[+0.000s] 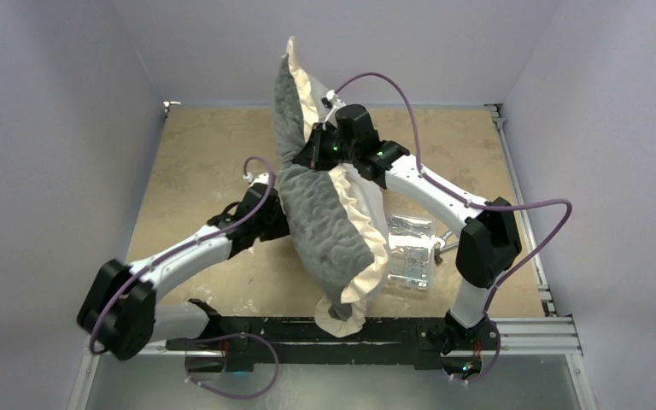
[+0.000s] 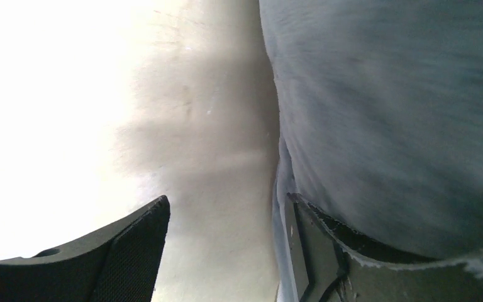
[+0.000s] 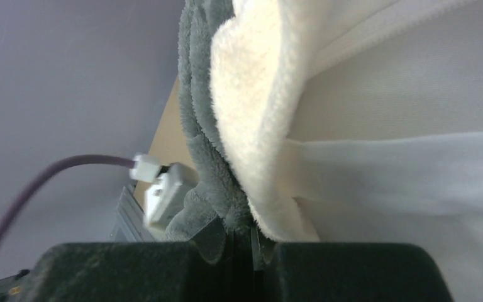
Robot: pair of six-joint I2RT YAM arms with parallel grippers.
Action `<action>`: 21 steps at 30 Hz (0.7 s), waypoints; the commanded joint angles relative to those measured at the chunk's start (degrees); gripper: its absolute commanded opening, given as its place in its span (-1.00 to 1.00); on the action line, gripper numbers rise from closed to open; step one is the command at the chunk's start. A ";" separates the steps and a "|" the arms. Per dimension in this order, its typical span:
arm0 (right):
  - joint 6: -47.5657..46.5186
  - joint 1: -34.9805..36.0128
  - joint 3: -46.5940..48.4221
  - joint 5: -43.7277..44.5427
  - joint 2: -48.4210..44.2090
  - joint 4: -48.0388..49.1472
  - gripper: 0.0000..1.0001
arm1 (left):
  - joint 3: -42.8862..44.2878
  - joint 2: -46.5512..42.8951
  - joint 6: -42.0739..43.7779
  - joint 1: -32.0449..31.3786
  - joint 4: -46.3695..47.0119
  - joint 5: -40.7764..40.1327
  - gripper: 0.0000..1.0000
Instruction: Remove the pillowcase from the pillow
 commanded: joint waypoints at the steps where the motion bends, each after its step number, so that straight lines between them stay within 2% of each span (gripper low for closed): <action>1: 0.47 4.37 2.11 0.18 3.75 -1.52 -0.83 | -1.43 -14.21 -2.16 0.97 -6.64 -10.30 0.33; 3: 0.30 5.92 2.59 0.90 5.41 -1.70 -0.79 | -1.43 -20.18 -2.05 1.11 -12.65 -14.61 0.35; 8: -0.14 9.29 6.12 2.06 11.03 -3.70 -0.49 | 3.30 -30.63 0.39 1.33 -26.05 -21.75 0.36; 12: -0.18 10.14 10.89 0.67 12.92 -4.80 -0.04 | 10.90 -34.51 3.19 1.29 -34.20 -27.40 0.38; 16: -0.29 10.54 17.04 -1.36 13.32 -6.56 0.25 | 17.80 -36.52 5.74 1.28 -38.27 -32.31 0.41; 21: -1.26 10.50 20.64 -2.36 11.09 -8.47 0.69 | 22.73 -37.19 8.18 1.28 -39.49 -33.74 0.45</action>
